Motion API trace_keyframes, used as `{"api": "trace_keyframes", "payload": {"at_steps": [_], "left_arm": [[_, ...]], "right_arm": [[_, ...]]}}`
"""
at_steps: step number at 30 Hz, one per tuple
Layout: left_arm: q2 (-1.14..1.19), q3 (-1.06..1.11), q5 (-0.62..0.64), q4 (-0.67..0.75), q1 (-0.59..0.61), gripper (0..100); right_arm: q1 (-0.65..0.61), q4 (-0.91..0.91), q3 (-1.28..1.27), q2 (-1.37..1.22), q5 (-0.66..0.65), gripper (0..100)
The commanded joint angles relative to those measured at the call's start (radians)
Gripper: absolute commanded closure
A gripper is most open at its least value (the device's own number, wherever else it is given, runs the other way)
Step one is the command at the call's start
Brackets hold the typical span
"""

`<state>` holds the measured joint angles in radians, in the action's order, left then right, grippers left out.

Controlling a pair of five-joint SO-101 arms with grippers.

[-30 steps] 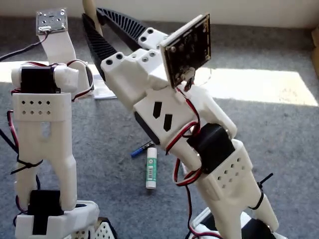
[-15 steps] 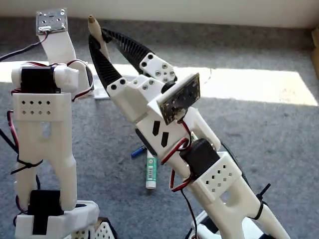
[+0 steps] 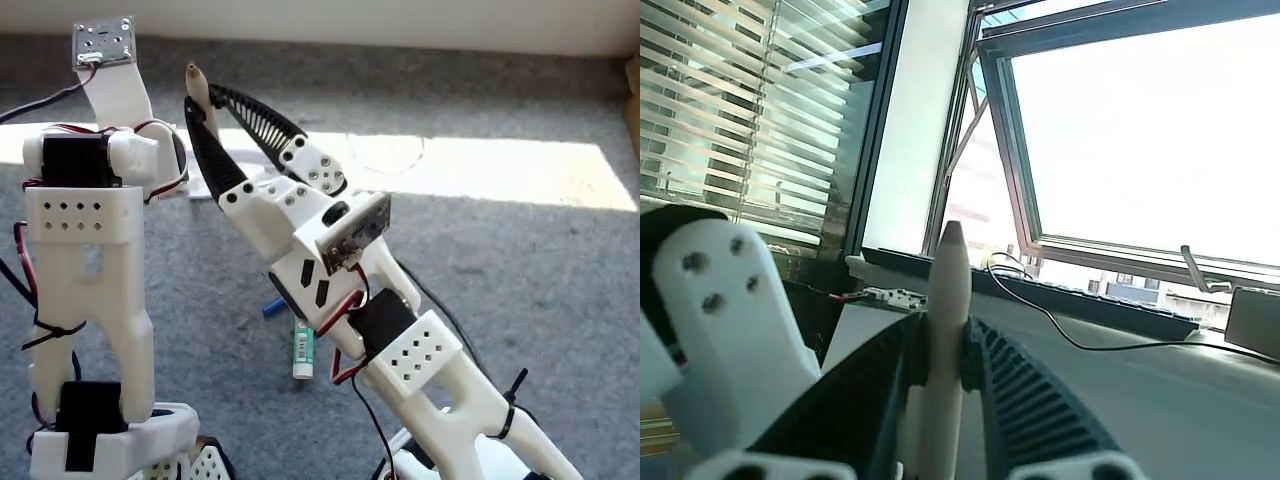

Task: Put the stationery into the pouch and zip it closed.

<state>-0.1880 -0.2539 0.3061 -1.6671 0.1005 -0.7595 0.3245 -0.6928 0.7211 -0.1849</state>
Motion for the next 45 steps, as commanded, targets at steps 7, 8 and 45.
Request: {"api": "trace_keyframes", "payload": {"at_steps": [7, 8, 45], "left_arm": [[0.002, -0.033, -0.011, -0.002, -0.013, 99], [0.002, -0.033, -0.011, -0.002, -0.013, 99], [-0.005, 0.012, -0.009, 0.006, -0.013, 99]], "right_arm": [[0.022, 0.165, -0.107, 0.025, -0.014, 99.4], [0.022, 0.171, -0.116, 0.025, -0.014, 99.4], [0.021, 0.266, -0.329, 0.035, -0.006, 85.4]]}}
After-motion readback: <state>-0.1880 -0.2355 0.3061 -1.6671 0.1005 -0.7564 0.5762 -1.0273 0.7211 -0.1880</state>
